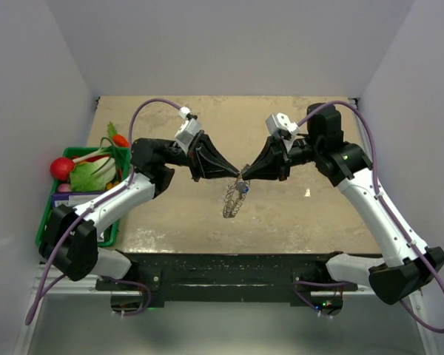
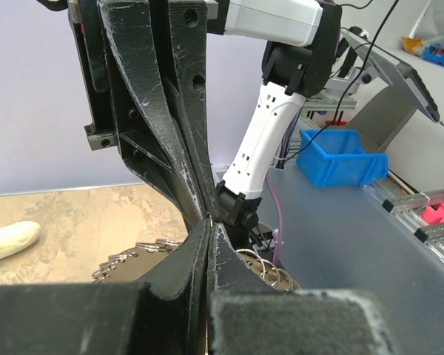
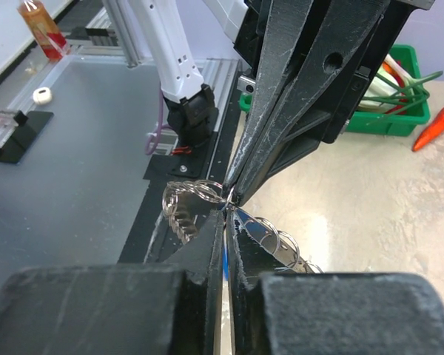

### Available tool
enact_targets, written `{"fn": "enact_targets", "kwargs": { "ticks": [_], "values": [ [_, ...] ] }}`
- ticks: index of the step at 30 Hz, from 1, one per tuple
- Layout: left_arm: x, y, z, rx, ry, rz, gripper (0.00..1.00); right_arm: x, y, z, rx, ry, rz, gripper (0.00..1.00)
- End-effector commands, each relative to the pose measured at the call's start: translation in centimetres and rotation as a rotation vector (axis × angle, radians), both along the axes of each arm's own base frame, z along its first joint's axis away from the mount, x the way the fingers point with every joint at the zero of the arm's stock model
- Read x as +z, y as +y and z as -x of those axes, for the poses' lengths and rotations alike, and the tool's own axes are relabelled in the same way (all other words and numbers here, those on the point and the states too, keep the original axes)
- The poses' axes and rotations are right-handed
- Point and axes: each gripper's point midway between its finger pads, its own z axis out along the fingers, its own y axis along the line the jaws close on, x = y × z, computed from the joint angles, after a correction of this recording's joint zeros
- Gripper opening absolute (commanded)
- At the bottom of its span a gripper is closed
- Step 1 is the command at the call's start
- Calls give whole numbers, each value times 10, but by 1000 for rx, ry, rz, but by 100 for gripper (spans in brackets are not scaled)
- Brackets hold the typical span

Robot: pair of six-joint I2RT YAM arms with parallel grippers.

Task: Remove the keys from the keyring
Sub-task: Remove the key from the keyring.

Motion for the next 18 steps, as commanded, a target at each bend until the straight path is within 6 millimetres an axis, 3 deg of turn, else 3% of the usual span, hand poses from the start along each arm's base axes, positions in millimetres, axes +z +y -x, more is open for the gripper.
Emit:
{"fn": "enact_targets", "kwargs": {
  "ticks": [1,7,10,18],
  "values": [
    [8,0,-4,31,-39,42,0,15,-1,10,58,-23,-44,0],
    [5,-2,-8,43,-31,34,0,15,-1,15,97,3,-54,0],
    [4,-2,-9,43,-28,32,0,16,-2,17,103,6,-57,13],
    [4,-2,-9,44,-29,34,0,14,1,13,97,17,-54,13]
  ]
}}
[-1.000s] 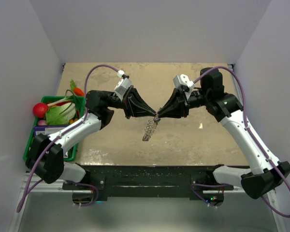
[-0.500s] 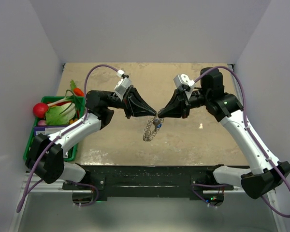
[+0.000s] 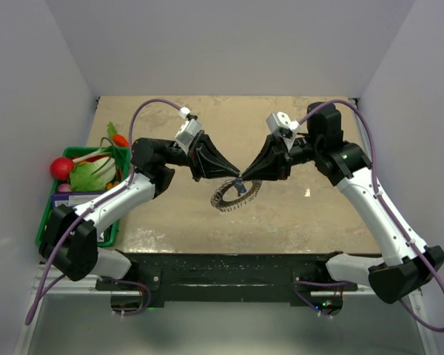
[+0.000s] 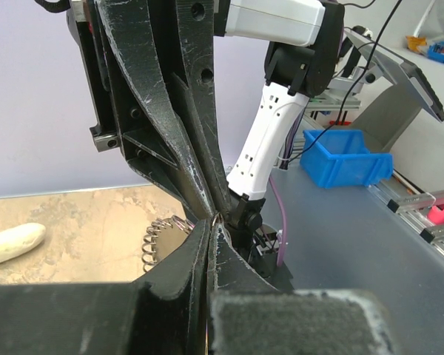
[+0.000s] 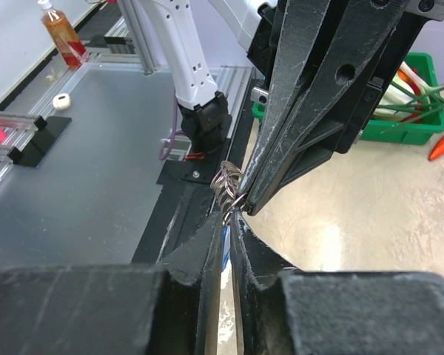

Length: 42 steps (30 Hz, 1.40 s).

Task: Remove the keys from the keyring
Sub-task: Remove the key from the keyring.

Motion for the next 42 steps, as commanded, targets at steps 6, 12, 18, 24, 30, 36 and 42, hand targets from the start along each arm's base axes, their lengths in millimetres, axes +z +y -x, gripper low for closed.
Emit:
{"fn": "enact_targets", "kwargs": {
  "ticks": [6,12,18,24,30,36,42],
  "values": [
    [6,-1,-6,33,-21,34,0,6,3,4,45,0,-35,12],
    [6,-1,-7,35,-21,34,0,1,7,-2,17,40,-28,0],
    [4,-2,-11,44,-85,-15,20,3,9,-11,-7,64,8,0],
    [-4,-1,-28,115,-162,-107,45,-13,-1,-12,-48,47,141,0],
    [-1,3,-32,143,-203,-162,58,-33,-9,-13,-82,79,239,0],
    [-5,8,-38,181,-349,-218,60,-51,-13,-12,-93,177,324,0],
    [-22,11,-46,248,-474,-289,55,-64,-11,-18,-145,277,357,0]
  ]
}}
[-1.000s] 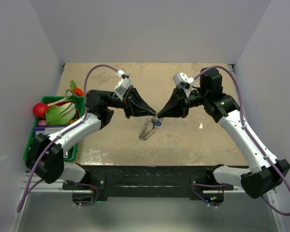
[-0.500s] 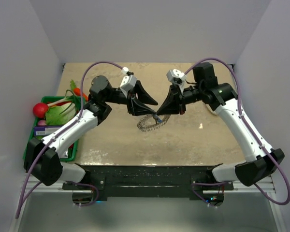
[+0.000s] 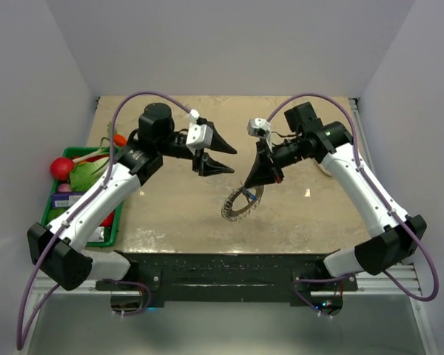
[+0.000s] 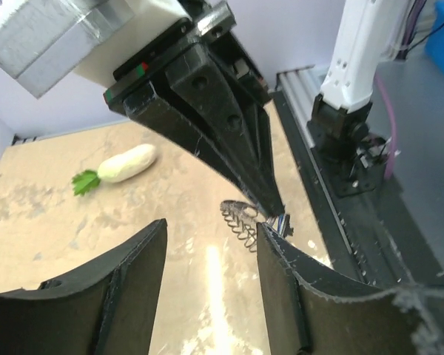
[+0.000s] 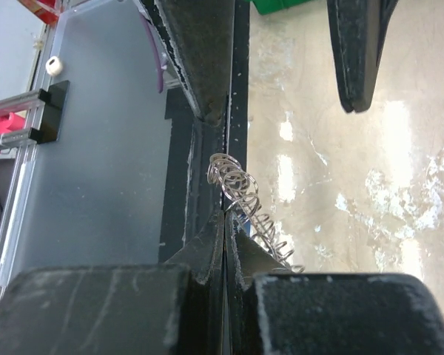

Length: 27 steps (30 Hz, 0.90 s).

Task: Remove the keys from the keyring
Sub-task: Remove the key from the keyring.

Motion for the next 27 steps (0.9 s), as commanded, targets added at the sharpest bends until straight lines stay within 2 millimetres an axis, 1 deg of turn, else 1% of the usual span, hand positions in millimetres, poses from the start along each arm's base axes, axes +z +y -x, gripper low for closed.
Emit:
{"fn": "enact_targets", "kwargs": {
  "ticks": [1,2,3,5,7,8,10,12,20,22,27],
  "values": [
    [-7,4,-2,51,-167,-70,54,4,1,-1,-52,25,9,0],
    [-10,1,-2,66,-215,-89,53,0,1,-3,-67,44,16,0],
    [-17,1,0,70,-220,-110,52,-4,0,-5,-81,51,30,0],
    [-23,-3,-2,96,-251,-137,50,-10,1,-10,-103,64,38,0],
    [-30,-5,-1,98,-251,-152,49,-17,0,-14,-129,75,62,0],
    [-33,-8,1,91,-250,-156,47,-20,-1,-15,-134,79,68,0],
    [-36,-10,4,80,-251,-160,45,-22,-1,-17,-142,75,76,0],
    [-42,-13,8,61,-264,-180,43,-22,-2,-18,-148,72,76,0],
    [-61,-23,15,48,-291,-237,40,-17,-6,-20,-163,73,41,0],
    [-62,-24,15,44,-293,-237,38,-16,-6,-21,-166,72,39,0],
    [-66,-26,9,74,-318,-261,35,-14,-7,-19,-162,70,29,0]
  ]
}}
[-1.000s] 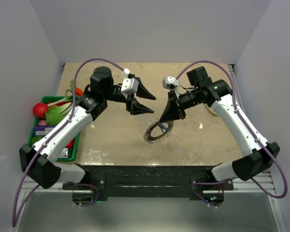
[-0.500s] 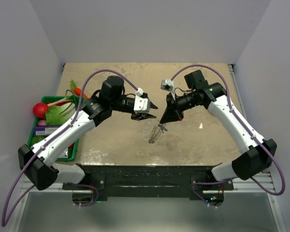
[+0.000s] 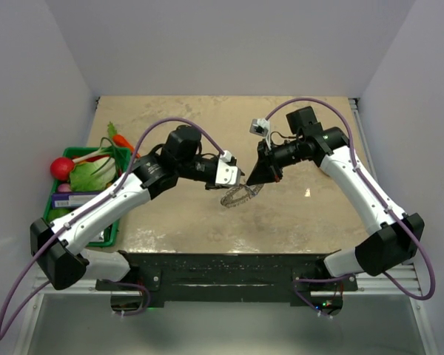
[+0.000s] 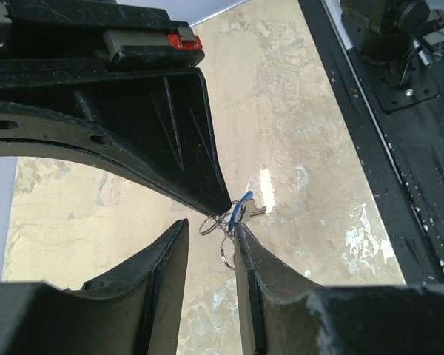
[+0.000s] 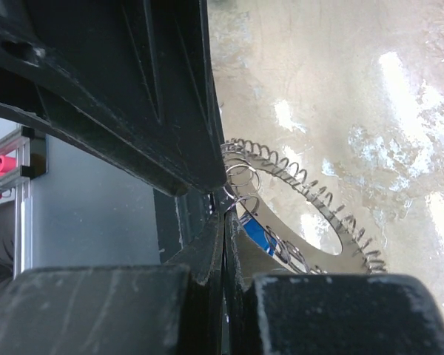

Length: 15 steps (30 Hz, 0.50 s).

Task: Remove the keys from the keyring
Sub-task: Remove the key from the keyring.

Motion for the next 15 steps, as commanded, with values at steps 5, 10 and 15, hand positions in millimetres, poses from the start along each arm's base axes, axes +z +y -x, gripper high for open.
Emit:
{"fn": "enact_targets", "kwargs": {
  "ticks": [5,10,15],
  "values": [
    [-7,-6,-11,39,-67,-22,35,23,2,8,27,-46,-76,0],
    [-14,-13,-10,36,-60,-39,35,23,2,9,28,-47,-77,0],
    [-14,-18,-8,27,-61,-42,29,22,1,9,26,-51,-74,0]
  ]
}}
